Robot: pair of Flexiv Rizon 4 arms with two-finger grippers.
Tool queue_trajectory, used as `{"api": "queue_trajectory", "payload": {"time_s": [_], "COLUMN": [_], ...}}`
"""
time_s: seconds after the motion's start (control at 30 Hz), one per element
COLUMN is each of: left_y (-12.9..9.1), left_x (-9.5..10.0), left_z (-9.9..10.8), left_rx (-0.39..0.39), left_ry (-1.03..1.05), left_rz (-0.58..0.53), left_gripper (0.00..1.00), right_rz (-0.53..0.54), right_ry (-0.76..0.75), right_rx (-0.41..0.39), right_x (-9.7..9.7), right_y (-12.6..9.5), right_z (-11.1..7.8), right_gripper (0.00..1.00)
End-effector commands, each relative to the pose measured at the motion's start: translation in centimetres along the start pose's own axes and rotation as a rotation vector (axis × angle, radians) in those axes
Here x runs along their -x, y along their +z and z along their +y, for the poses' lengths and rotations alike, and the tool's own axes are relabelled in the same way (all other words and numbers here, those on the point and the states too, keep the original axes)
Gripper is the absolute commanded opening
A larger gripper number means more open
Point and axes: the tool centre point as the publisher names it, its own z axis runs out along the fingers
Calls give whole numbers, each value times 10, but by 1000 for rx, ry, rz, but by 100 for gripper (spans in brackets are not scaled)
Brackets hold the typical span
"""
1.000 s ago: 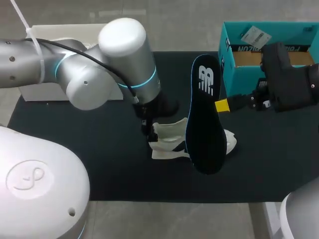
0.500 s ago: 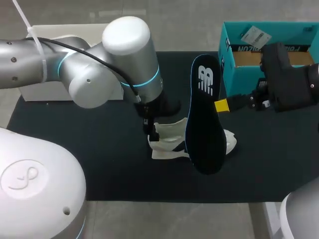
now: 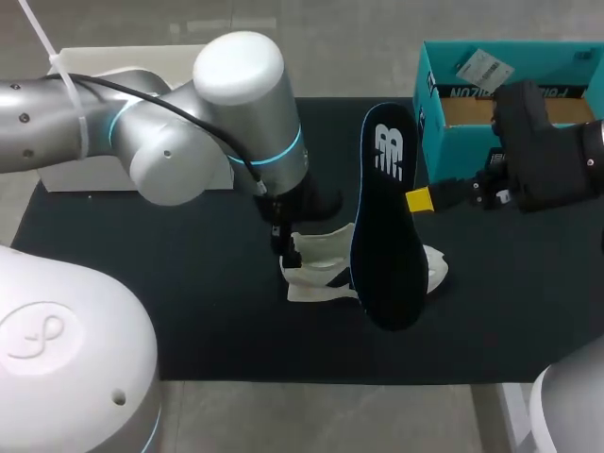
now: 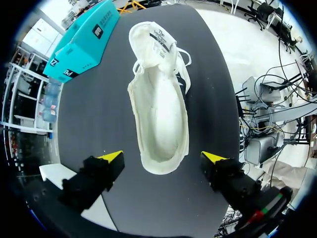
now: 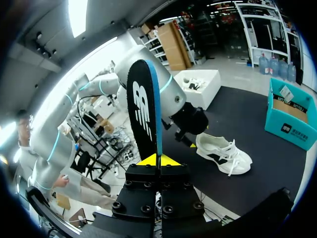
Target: Take the shoe out of the shoebox, open the shoe tongue, remove and reinsert the insole, then place the shoe into the shoebox
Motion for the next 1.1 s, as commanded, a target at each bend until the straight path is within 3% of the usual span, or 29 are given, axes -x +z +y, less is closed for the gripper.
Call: {"api": "queue_trajectory", "payload": {"time_s": [0.03,0.8,1.1], "left_y": [-1,-1,-2], "left_x": [-1,-1,8], "left_z": [1,1,-28], "left_rx": [0,0,-8], "left_ry": [2,2,7], "left_rz": [-1,-1,8], "left_gripper": [100,100,100], "right_rz": [1,1,1], "right_ry": [1,1,1], "right_rx": [-5,-5,-5], "right_x": [1,1,1], "right_y": [4,4,4], "right_z": [4,4,4], "right_gripper": [0,0,0]}}
